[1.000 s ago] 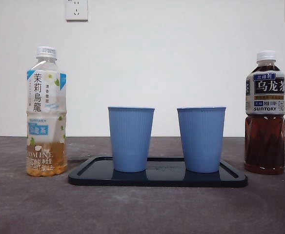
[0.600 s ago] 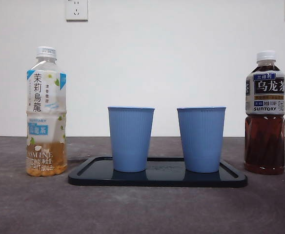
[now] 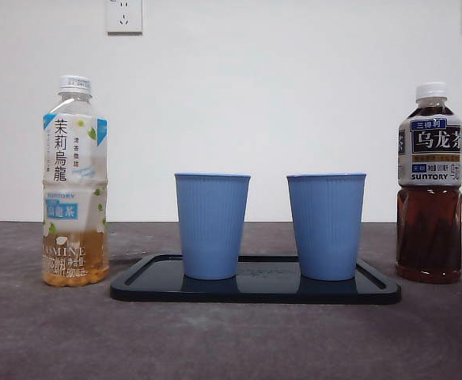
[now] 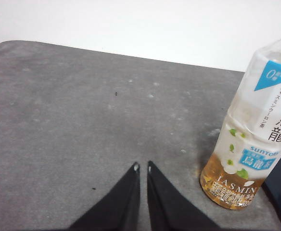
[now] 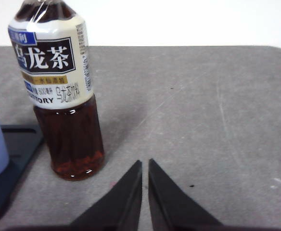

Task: Pour the drink into the cup

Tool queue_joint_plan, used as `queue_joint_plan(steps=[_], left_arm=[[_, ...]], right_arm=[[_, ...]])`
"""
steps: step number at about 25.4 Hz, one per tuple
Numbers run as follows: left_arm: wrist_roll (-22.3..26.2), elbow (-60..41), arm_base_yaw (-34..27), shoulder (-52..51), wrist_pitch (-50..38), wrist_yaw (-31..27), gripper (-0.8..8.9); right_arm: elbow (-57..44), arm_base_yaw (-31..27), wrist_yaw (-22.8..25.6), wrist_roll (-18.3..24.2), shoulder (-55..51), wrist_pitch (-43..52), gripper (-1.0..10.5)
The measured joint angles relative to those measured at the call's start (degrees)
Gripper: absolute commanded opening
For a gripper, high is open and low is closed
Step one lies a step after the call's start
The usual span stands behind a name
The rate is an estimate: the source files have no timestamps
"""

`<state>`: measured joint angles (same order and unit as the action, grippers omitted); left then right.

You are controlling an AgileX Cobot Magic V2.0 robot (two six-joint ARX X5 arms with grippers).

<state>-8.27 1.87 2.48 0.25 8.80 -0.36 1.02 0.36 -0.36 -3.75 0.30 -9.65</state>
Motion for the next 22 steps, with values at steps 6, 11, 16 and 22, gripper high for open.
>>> queue_joint_plan(steps=[6,11,16,22], left_arm=[[-1.0,0.0,0.0,0.0,0.0,0.3,0.16],[-5.3,0.1,0.7,0.0,1.2,1.9,0.16],[-10.8,1.9,2.5,0.1,3.2,3.8,0.16],[-14.2,8.2,4.2,1.0,8.3,4.7,0.16]], right_arm=[[0.0,0.0,-5.6,-3.0,0.0,-0.1,0.1],[0.5,0.8,-9.6,-8.0,0.0,-0.5,0.1],[3.5,3.2,-10.6,-13.1,0.0,-3.5,0.1],[10.1,5.5,-10.6,-16.8,0.0,-10.0,0.1]])
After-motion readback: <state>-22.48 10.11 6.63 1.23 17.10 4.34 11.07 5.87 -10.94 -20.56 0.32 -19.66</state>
